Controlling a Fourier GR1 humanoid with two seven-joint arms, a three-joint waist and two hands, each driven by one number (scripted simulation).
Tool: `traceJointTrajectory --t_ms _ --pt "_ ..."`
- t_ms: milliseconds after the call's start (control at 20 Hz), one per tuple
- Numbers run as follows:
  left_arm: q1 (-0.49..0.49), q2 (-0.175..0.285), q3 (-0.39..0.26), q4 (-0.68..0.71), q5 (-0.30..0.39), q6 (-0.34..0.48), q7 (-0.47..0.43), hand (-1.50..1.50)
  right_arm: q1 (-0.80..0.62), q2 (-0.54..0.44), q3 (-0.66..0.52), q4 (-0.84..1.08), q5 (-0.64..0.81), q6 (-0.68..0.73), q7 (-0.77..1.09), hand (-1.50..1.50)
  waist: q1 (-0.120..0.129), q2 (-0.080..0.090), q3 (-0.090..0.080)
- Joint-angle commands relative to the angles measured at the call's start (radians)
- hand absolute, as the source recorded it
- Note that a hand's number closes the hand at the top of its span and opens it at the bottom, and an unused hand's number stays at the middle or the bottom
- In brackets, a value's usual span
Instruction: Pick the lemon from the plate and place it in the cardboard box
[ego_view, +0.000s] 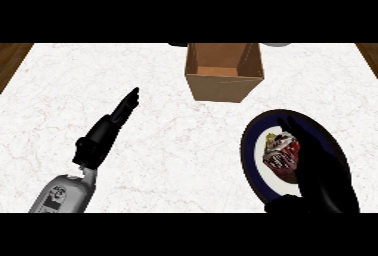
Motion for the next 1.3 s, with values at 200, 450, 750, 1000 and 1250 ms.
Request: traceJointTrajectory --t_ms 200,450,750,1000,1250 --pt "-0.015 -0.054 0.052 0.05 -0.04 -0.031 -0.027 0.0 0.023 0.079 -0.089 0.143 0.052 0.031 -0.104 -1.5 -0.006 0.0 0.001" --pt "0.029 -0.051 0.053 -0.071 -0.063 -0.045 0.043 0.0 0.078 0.141 -0.021 0.159 0.198 -0.03 -0.141 -1.5 -0.004 -0.001 0.001" --pt "0.006 -0.094 0.077 -0.006 -0.099 -0.073 0.04 0.0 0.008 0.21 -0.113 0.251 0.186 0.065 -0.172 -1.5 -0.003 0.0 0.001" --pt "0.046 -0.101 0.094 -0.086 -0.098 -0.098 0.062 0.0 0.066 0.194 -0.156 0.27 0.191 0.086 -0.255 -1.5 -0.003 -0.001 0.001" --pt "0.03 -0.136 0.089 -0.003 -0.144 -0.104 0.006 0.0 0.027 0.231 -0.205 0.344 0.194 0.118 -0.291 -1.5 -0.004 0.0 0.001"
